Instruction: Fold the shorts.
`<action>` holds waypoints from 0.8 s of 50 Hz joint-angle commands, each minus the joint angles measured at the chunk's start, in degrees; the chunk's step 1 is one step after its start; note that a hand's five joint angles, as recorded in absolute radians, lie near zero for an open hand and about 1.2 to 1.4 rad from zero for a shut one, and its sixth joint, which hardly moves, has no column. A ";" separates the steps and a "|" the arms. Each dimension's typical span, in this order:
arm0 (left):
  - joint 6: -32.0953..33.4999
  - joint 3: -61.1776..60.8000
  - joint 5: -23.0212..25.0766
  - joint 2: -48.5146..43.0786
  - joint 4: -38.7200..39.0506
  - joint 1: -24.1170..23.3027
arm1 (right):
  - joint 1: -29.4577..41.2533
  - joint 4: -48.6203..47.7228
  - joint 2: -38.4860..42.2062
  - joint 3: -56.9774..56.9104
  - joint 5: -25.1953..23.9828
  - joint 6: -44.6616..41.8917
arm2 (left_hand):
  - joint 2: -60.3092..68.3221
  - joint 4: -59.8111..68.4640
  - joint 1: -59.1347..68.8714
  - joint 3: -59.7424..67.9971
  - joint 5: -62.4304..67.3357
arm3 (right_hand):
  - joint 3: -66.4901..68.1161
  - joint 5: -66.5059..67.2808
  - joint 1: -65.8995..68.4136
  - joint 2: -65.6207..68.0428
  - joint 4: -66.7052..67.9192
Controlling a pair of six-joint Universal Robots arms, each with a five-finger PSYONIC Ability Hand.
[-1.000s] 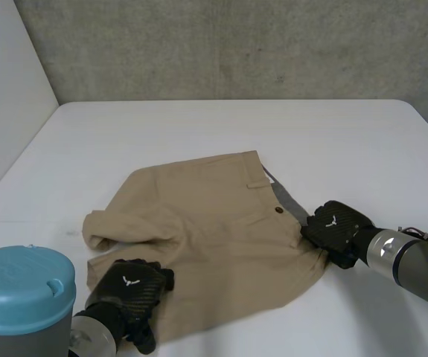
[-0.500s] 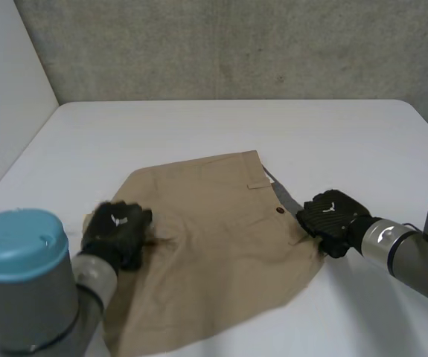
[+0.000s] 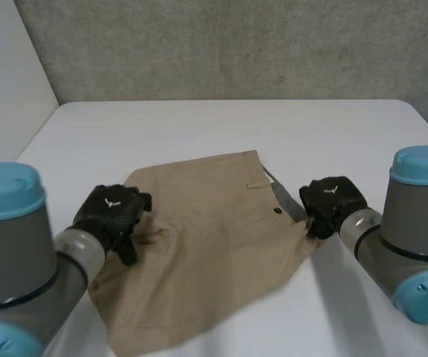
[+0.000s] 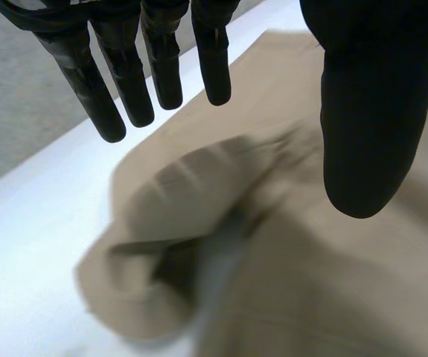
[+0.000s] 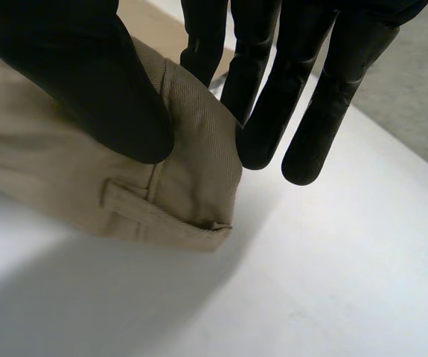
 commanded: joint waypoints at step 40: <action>-9.14 -5.42 -14.40 -1.54 0.73 -11.70 | -0.22 -1.04 4.41 -4.01 1.77 7.97 | 5.15 5.70 4.56 4.83 5.83 | 11.97 13.44 23.97 12.99 11.74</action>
